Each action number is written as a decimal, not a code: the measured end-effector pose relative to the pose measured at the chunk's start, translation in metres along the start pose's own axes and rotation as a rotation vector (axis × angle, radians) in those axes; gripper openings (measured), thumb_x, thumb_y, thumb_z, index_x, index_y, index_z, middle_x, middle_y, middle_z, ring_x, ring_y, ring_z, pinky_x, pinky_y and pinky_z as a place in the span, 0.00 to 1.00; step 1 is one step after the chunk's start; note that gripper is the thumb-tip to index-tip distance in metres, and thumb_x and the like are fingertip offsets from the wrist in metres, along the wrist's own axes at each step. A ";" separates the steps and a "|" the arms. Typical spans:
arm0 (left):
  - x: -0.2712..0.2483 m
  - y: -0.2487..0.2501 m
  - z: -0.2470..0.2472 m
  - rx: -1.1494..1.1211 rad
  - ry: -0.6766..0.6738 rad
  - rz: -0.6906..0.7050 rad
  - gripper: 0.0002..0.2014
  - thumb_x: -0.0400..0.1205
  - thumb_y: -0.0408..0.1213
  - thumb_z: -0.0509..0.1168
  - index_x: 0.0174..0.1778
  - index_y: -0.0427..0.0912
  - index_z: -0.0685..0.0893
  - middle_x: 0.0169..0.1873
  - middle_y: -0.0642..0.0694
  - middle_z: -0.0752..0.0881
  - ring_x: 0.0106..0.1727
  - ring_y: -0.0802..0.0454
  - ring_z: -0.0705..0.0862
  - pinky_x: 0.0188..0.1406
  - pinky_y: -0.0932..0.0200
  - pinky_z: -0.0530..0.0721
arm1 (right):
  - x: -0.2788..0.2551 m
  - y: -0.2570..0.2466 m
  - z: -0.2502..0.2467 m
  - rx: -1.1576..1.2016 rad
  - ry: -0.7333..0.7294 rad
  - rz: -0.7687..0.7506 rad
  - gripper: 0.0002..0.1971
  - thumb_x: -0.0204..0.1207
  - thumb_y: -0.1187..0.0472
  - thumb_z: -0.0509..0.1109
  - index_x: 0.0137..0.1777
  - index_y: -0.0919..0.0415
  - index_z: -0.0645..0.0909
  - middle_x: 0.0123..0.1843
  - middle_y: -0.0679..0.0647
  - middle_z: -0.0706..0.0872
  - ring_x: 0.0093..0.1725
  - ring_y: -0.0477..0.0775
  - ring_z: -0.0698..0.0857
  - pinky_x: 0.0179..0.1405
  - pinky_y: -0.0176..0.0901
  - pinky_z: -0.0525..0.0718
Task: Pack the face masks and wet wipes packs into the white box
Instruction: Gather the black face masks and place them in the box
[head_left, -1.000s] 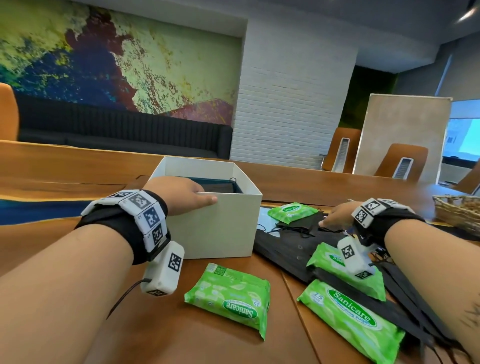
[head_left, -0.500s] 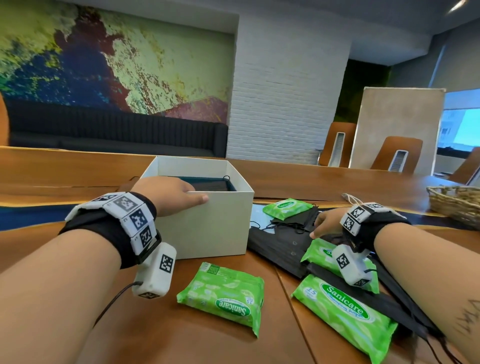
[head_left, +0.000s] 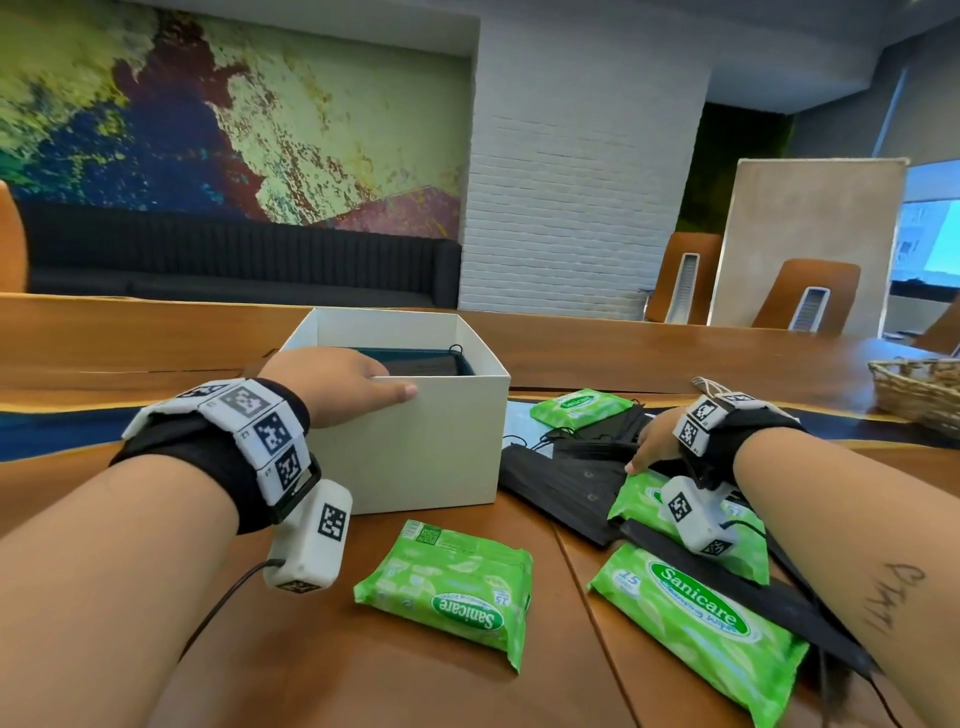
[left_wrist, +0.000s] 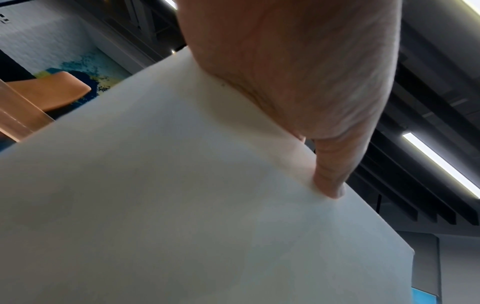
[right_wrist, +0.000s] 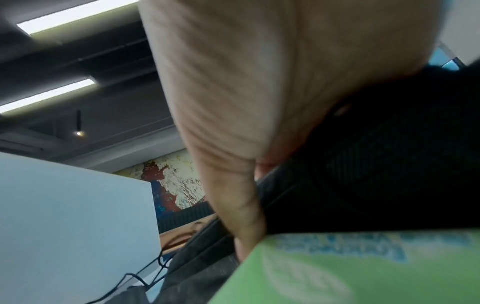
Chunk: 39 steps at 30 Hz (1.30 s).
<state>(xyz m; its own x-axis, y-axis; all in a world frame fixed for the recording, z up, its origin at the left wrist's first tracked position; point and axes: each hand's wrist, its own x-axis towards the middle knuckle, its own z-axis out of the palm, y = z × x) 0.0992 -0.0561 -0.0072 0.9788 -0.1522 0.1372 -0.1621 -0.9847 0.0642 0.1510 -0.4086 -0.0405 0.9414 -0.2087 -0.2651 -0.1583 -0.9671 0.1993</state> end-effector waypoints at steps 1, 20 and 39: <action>0.001 -0.001 0.001 0.005 -0.001 -0.002 0.31 0.81 0.68 0.45 0.66 0.54 0.81 0.62 0.51 0.84 0.61 0.52 0.80 0.58 0.54 0.77 | 0.000 0.001 -0.001 0.017 0.021 -0.017 0.27 0.76 0.38 0.65 0.66 0.58 0.79 0.64 0.53 0.82 0.62 0.55 0.81 0.60 0.44 0.77; -0.020 0.004 -0.009 -0.436 0.116 0.072 0.21 0.84 0.52 0.60 0.71 0.51 0.73 0.69 0.45 0.78 0.70 0.47 0.76 0.70 0.49 0.72 | -0.096 0.022 -0.044 0.989 0.448 -0.331 0.20 0.73 0.61 0.74 0.60 0.55 0.70 0.57 0.59 0.82 0.56 0.60 0.83 0.61 0.57 0.82; -0.082 0.058 0.009 -1.257 -0.102 0.262 0.25 0.65 0.37 0.74 0.60 0.44 0.84 0.56 0.41 0.88 0.60 0.44 0.85 0.61 0.49 0.83 | -0.142 -0.106 0.041 1.704 -0.125 -0.882 0.25 0.76 0.84 0.57 0.72 0.71 0.71 0.61 0.62 0.84 0.58 0.57 0.84 0.63 0.47 0.81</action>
<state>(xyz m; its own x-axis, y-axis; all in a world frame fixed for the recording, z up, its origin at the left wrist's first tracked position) 0.0102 -0.1013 -0.0235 0.8963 -0.3881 0.2147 -0.3011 -0.1769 0.9370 0.0216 -0.2823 -0.0626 0.8949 0.4133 0.1683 0.1263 0.1271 -0.9838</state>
